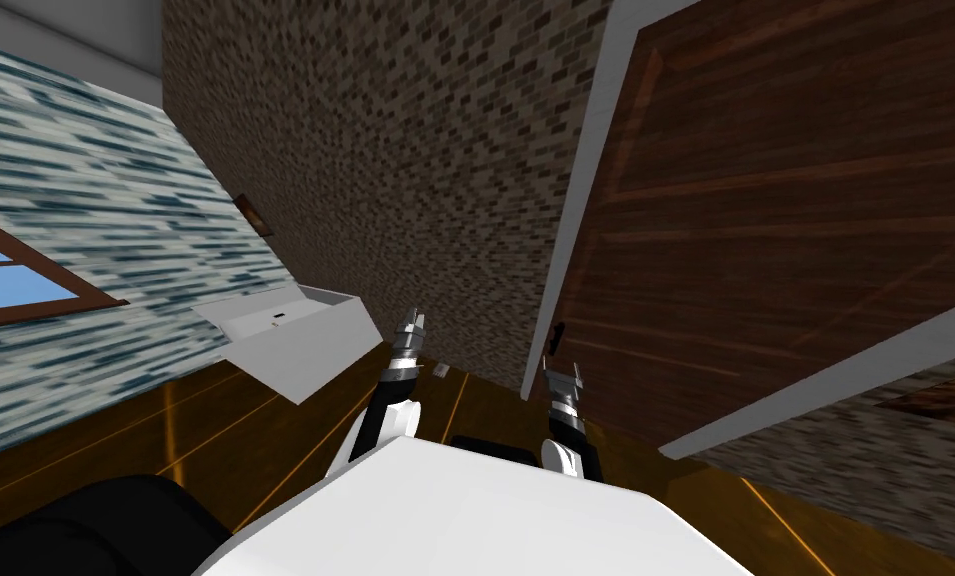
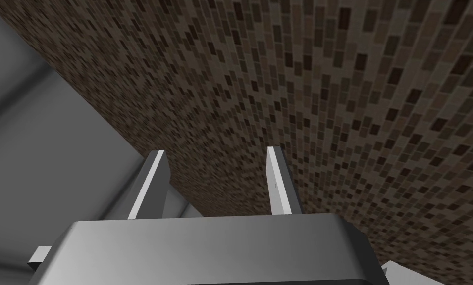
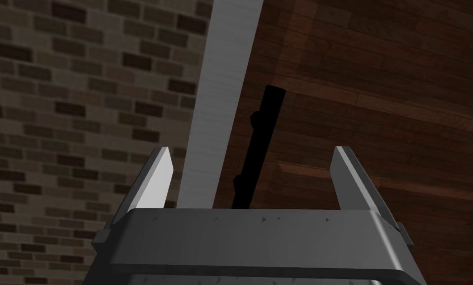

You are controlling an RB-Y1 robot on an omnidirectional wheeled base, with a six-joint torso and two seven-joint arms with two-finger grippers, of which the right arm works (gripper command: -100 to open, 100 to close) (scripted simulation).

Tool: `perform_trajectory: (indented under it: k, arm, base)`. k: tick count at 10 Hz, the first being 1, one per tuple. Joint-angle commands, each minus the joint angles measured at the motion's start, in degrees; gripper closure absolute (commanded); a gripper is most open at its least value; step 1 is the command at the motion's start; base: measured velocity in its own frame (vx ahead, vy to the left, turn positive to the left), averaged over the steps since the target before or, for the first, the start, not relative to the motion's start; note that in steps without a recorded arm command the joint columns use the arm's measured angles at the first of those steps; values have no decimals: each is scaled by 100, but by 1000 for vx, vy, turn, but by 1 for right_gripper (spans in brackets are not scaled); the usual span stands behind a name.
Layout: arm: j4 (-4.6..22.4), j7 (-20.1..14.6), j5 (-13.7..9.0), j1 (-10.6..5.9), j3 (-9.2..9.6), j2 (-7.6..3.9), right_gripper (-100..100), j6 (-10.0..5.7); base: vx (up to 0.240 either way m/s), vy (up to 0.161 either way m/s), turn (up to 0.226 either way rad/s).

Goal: Pull the door open

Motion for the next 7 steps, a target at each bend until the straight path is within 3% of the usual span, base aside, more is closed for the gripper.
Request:
perform_trajectory:
  k: [1, 7]
  arm:
    - [280, -158, -168, -84, 82, 15, -100, -105]
    - [1090, -639, -716, -291, 354, 63, -100, -396]
  base:
    - [43, -102, 149]
    - [35, -115, 126]
